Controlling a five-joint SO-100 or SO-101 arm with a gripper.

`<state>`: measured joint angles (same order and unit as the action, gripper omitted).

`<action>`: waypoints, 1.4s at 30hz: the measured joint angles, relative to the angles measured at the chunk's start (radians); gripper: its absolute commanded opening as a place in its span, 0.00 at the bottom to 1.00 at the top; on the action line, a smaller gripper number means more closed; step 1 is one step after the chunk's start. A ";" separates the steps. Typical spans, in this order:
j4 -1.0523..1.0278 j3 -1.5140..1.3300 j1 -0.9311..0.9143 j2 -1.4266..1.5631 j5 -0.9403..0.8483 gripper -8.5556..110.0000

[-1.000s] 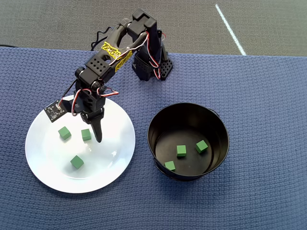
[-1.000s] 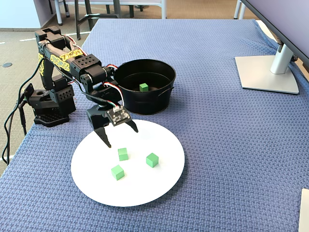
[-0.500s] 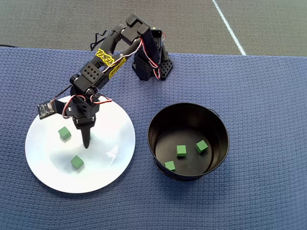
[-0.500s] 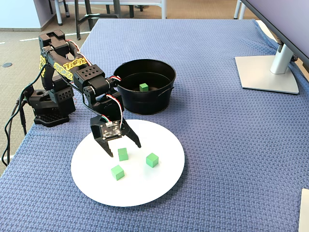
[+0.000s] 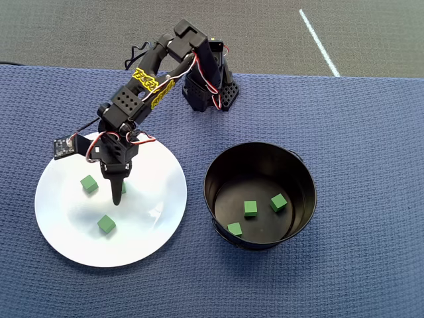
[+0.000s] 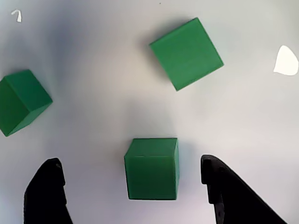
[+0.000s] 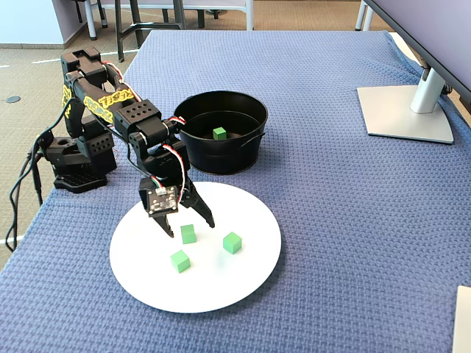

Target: Pick up the green cubes from the white plate and place them in the black recipient

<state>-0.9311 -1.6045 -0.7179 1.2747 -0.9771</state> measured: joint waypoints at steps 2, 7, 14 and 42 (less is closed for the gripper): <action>0.029 -0.023 0.000 0.000 -0.008 0.34; 0.052 -0.038 0.002 0.000 -0.028 0.29; 0.071 -0.044 0.009 0.000 -0.032 0.25; -0.265 0.107 0.091 0.321 0.374 0.07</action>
<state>-1.1965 -1.4972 -0.6274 1.5953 -0.6029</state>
